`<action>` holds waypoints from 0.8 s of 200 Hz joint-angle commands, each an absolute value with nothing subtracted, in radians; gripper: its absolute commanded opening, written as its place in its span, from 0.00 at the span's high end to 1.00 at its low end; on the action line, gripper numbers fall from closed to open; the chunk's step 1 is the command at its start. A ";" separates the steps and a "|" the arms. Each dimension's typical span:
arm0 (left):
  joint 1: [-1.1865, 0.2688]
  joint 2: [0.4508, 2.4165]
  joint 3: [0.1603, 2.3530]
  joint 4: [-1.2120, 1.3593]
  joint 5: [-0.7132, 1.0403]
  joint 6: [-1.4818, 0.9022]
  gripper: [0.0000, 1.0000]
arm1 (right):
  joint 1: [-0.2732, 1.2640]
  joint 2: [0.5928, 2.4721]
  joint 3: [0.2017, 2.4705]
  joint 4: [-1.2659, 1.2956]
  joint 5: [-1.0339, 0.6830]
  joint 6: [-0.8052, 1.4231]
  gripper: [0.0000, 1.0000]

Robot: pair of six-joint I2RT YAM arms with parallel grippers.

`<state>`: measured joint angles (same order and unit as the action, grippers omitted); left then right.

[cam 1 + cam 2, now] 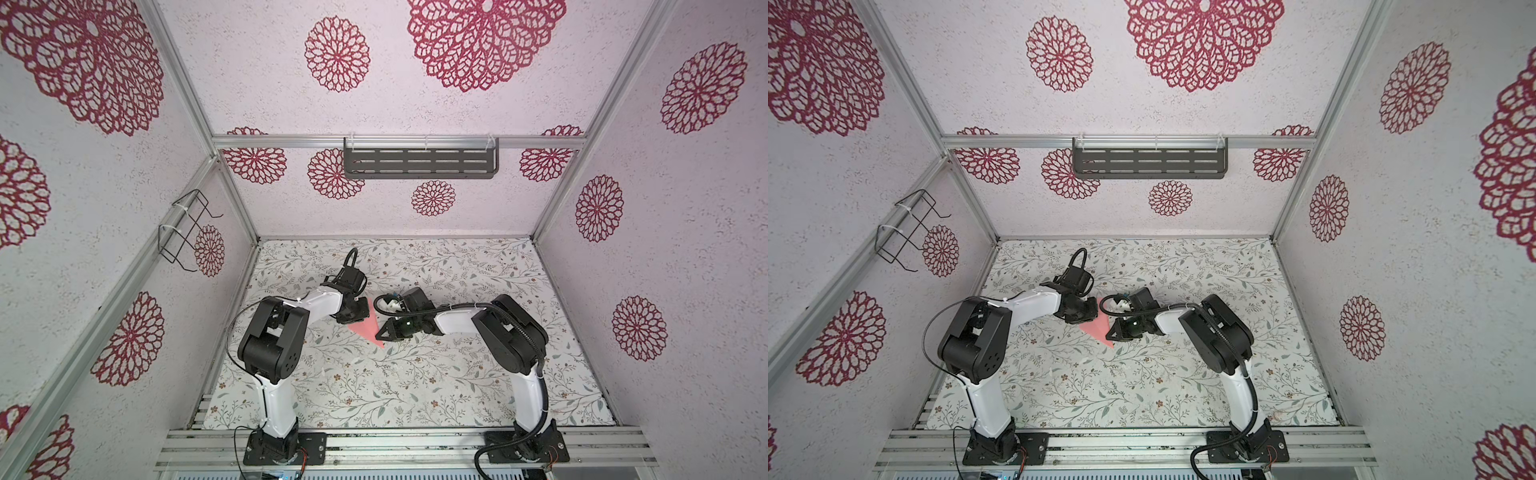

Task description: Fold a paper plane with a square sheet of paper (pick it up from the middle)

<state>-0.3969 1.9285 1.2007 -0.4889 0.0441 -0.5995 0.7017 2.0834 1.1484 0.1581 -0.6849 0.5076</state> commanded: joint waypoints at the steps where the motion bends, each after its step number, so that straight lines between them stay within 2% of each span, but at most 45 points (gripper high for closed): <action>1: -0.402 1.954 1.236 -0.541 -0.020 -0.591 0.91 | 0.686 2.105 1.094 0.000 -0.559 0.498 0.91; 84: -0.393 2.091 1.349 -0.650 -0.146 -0.599 0.92 | 0.684 2.109 1.082 0.012 -0.563 0.500 0.91; 160: -0.336 2.119 1.372 -0.656 -0.158 -0.584 0.92 | 0.684 2.110 1.074 0.020 -0.560 0.504 0.91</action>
